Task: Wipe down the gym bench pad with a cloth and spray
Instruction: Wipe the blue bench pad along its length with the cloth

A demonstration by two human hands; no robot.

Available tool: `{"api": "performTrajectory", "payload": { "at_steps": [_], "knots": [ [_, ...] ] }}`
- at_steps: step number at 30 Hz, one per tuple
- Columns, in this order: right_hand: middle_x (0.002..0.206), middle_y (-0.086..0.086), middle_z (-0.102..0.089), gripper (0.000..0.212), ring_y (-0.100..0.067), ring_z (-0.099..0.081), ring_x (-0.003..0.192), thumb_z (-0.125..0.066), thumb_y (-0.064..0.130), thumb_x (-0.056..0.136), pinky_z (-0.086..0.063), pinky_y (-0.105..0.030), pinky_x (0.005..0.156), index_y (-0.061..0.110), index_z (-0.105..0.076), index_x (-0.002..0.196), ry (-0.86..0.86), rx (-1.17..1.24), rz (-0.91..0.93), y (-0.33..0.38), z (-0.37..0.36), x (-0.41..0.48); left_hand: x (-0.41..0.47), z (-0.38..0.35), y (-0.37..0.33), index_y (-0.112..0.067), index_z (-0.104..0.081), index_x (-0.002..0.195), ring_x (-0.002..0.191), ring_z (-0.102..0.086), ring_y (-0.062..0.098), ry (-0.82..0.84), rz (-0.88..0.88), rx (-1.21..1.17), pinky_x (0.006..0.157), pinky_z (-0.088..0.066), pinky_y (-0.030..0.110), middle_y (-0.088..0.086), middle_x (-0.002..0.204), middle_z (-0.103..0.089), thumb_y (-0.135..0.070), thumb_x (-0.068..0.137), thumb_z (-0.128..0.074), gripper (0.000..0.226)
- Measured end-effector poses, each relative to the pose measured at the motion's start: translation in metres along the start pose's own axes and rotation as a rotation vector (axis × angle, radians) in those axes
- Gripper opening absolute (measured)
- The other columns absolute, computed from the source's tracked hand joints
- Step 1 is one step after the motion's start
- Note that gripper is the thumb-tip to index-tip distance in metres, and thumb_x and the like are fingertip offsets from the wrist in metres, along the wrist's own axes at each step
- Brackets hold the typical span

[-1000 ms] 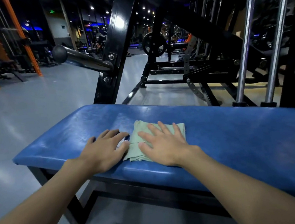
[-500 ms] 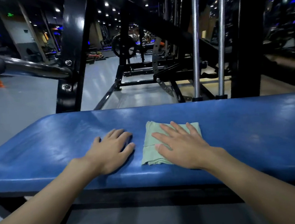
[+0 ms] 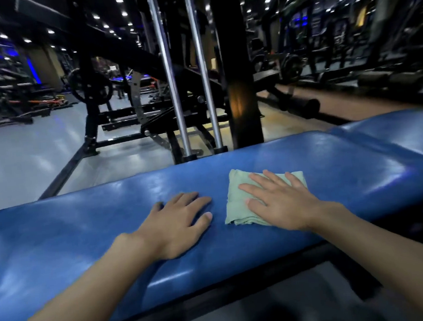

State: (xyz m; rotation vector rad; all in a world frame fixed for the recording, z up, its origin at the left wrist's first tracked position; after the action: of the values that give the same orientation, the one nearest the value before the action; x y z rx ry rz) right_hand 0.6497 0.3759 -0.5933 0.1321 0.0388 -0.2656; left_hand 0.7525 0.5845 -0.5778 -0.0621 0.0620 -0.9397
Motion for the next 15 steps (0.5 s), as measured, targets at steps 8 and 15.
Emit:
{"api": "performTrajectory", "payload": {
  "at_steps": [8,15],
  "knots": [
    [0.165,0.015,0.003,0.052,-0.011,0.01,0.151,-0.016,0.054,0.1,0.009,-0.048,0.12,0.05,-0.011,0.152,-0.068,0.029,-0.24,-0.119,0.015,-0.012,0.076,-0.001,-0.1,-0.038,-0.025,0.152,0.148,-0.013,0.008,-0.003,-0.223,-0.018,0.119,-0.014,0.045,-0.014,0.161,-0.021,-0.056,0.102,-0.024,0.053],
    [0.165,0.014,-0.003,0.052,-0.013,0.004,0.152,-0.016,0.058,0.099,0.007,-0.05,0.119,0.051,-0.016,0.151,-0.126,0.028,-0.465,-0.208,0.022,-0.018,0.104,-0.015,-0.166,-0.05,-0.012,0.152,0.152,-0.005,0.018,0.093,-0.282,0.019,0.118,-0.008,0.057,-0.009,0.165,-0.009,-0.069,0.095,-0.019,0.06]
  ]
}}
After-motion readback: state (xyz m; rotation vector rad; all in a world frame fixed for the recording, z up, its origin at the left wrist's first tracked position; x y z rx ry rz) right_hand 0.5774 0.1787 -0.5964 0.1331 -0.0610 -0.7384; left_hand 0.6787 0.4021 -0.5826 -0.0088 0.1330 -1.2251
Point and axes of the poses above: each hand's wrist, its own x-axis towards the middle knuckle, its own z-axis out of the back of the hand, y = z × x, the point moved 3 cm from there along x, towards the middle knuckle
